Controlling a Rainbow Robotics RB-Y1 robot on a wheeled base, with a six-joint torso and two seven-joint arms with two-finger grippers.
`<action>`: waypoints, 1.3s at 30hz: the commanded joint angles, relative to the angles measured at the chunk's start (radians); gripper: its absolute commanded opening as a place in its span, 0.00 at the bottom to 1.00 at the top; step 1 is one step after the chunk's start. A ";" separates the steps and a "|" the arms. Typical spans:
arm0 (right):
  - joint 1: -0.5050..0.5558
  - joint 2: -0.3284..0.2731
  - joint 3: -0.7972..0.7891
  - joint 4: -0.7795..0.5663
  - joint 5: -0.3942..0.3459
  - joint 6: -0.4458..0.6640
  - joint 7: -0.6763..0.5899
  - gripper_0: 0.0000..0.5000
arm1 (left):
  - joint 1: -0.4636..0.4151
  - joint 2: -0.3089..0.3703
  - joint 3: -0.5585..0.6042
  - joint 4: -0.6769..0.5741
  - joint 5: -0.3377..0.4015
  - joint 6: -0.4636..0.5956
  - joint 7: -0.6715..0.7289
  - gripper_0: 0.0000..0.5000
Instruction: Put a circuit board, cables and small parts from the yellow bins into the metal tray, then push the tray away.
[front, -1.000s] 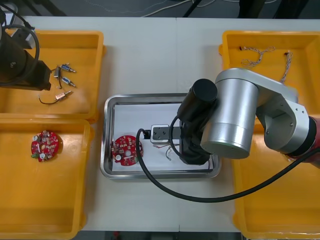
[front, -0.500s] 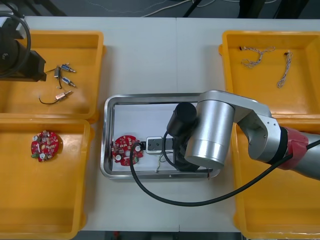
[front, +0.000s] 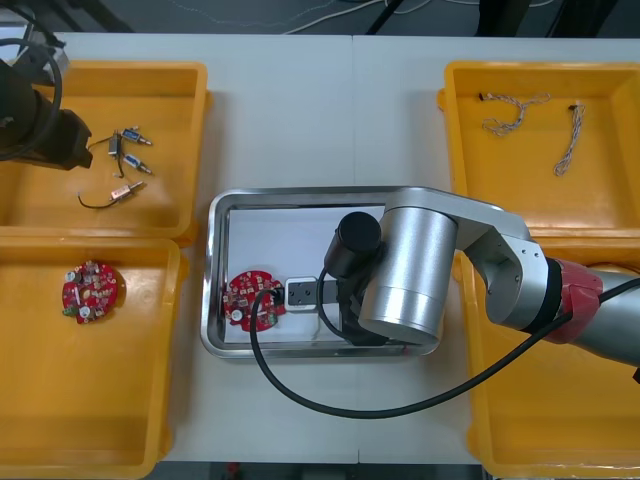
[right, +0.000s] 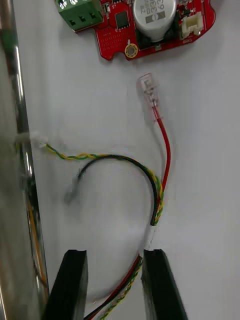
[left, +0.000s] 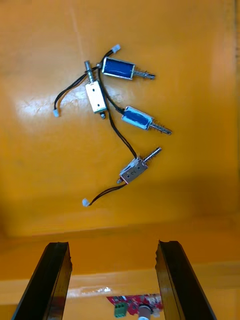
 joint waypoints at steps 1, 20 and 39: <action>-0.033 0.013 0.013 -0.010 0.004 -0.018 0.023 0.95 | -0.047 -0.053 0.034 0.052 -0.030 -0.058 -0.118 1.00; -0.050 0.001 -0.134 -0.077 -0.095 0.097 -0.013 1.00 | -0.047 -0.131 0.030 0.262 -0.037 -0.202 -0.466 1.00; -0.071 -0.045 -0.416 -0.214 -0.229 0.411 -0.306 1.00 | -0.047 -0.139 0.031 0.330 -0.066 -0.297 -0.737 1.00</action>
